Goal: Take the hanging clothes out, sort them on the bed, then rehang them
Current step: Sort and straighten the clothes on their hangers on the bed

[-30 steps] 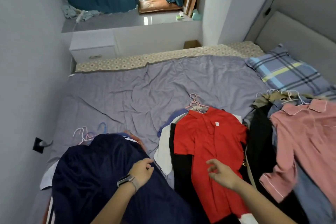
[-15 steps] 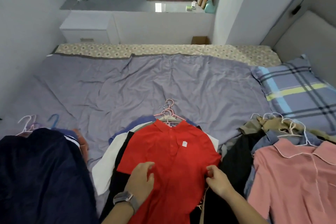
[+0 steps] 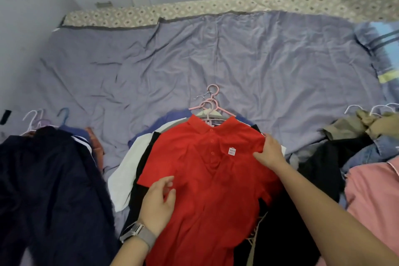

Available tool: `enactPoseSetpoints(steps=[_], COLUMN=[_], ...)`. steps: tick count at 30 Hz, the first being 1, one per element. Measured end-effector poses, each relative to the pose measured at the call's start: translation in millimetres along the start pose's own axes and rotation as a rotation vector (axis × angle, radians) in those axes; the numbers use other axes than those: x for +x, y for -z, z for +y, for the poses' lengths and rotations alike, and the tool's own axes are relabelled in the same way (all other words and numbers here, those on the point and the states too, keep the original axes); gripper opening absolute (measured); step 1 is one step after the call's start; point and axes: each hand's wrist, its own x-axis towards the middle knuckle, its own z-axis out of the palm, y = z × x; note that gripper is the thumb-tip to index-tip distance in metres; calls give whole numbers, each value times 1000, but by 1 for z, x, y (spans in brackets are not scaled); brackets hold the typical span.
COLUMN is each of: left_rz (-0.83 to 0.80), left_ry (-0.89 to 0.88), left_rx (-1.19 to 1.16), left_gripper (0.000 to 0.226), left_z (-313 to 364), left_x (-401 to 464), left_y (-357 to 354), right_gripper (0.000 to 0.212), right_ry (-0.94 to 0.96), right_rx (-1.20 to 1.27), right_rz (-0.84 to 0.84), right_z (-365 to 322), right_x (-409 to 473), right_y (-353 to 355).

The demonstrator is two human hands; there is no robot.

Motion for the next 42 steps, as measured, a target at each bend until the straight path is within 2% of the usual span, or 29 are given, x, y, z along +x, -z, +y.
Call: enactPoseSetpoints(steps=[5,9,13,15,18,22,25,29,32,34,36,39,42], left_rz=[-22,-16,-23,-32,27,159,225,327,388,315,260,341,385], left_ry=[103,158,166,168,125,-12,-145,-168,-119,-61,-84,-115,-189], left_rx=[-19,-42,-60,-69,-70,-96,-31,135,232,211,117,-20,-56], left_gripper=[37,44,47,46,45,29,46,55,46,34,27,22,28], left_z=[-20,-32,-35,-35,-30,-6,11,26,16,10,1,-18,-39], left_x=[-14,-24,-36,-42,-48,-56,-65,-98,-136,-160,-198,-260,-323], left_y=[-2,-6,-9,-10,-3,24,47,71,99,122,147,180,219], right_gripper=[100,84,41,39,41,46,37,26,24,24,26,33,26], right_ry=[-47,-101,-28,75,162,157,210,318,353,369,411,510,613], right_rx=[-96,-192,7,146,383,558,598,593,561,486,402,238,129], right_rz=[-103,-53,181,244,192,97,49,-24,-100,-138,-136,24,198], right_z=[1,-23,-29,-25,-20,-8,-11,-32,-46,-52,-67,-89,-116], right_x=[33,22,-17,-49,-101,-163,-206,-269,-314,-338,-374,-430,-492], right_y=[-7,-29,-42,-41,-33,-6,23,51,63,70,74,74,68])
